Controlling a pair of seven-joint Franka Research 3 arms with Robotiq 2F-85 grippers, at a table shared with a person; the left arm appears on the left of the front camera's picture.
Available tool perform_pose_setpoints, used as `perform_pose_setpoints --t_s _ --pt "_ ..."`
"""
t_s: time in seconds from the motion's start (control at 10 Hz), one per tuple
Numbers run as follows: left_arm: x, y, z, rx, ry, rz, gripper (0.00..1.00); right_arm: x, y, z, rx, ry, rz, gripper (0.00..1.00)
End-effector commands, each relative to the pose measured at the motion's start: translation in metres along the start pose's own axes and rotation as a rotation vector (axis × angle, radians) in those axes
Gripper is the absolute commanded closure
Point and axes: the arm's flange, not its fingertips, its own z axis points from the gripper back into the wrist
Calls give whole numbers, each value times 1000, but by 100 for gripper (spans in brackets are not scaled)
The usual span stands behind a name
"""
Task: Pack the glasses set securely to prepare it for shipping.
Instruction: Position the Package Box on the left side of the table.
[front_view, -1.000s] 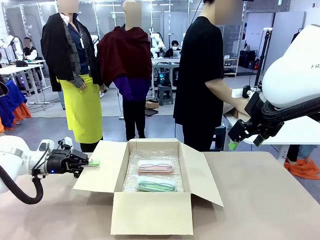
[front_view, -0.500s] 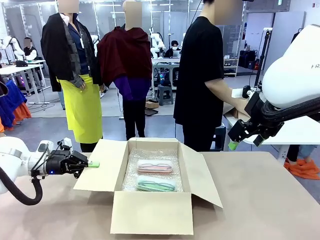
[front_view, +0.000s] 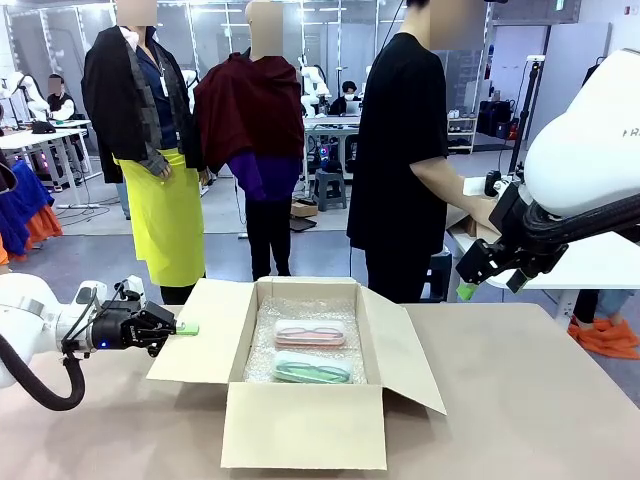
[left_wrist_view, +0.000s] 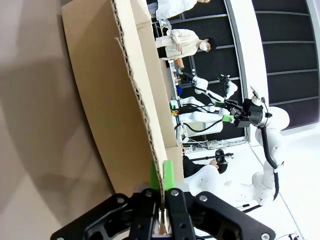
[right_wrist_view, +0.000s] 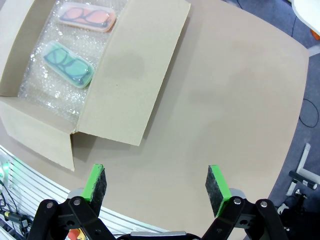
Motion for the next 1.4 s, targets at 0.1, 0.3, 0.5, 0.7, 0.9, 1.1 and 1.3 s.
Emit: perform_pose_setpoints --t_s 0.1,0.3,0.5,0.7,0.9,1.1,1.3 --pt "0 0 0 0 0 0 97 1 -2 0 2 -5 21 0" --pt "-1 -13 28 -29 24 5 97 1 -2 0 2 -5 21 0" --pt "-2 -13 65 -14 5 1 97 1 -2 0 2 -5 21 0" --pt "-5 -16 113 -7 -18 0 97 1 -2 0 2 -5 21 0" --pt "-8 -17 160 -1 -29 1 97 1 -2 0 2 -5 21 0" --pt "-6 -19 209 22 -14 -9 97 1 -2 0 2 -5 21 0" --pt "-1 -20 251 34 -17 -17 97 1 -2 0 2 -5 21 0"
